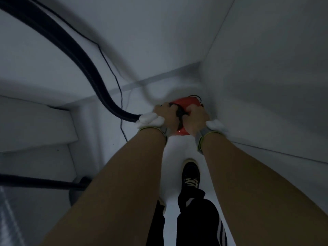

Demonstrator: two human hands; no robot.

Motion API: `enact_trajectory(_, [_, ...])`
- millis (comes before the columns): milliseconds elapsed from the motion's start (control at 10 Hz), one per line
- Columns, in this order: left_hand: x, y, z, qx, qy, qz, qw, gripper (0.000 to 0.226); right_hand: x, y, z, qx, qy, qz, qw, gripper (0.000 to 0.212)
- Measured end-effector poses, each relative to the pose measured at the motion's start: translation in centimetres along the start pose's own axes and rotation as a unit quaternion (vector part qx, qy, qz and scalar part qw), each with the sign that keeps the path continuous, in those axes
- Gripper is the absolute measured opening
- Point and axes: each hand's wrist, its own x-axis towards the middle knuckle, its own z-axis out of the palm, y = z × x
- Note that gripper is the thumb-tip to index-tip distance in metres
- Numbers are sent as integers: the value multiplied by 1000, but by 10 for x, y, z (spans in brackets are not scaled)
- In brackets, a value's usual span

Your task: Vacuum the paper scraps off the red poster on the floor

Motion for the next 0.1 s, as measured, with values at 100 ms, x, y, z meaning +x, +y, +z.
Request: enact_trajectory(100, [-40,-5,-47,-68,15,-17,997,30,-42,-34,-37,2,-5,-22,1000,28])
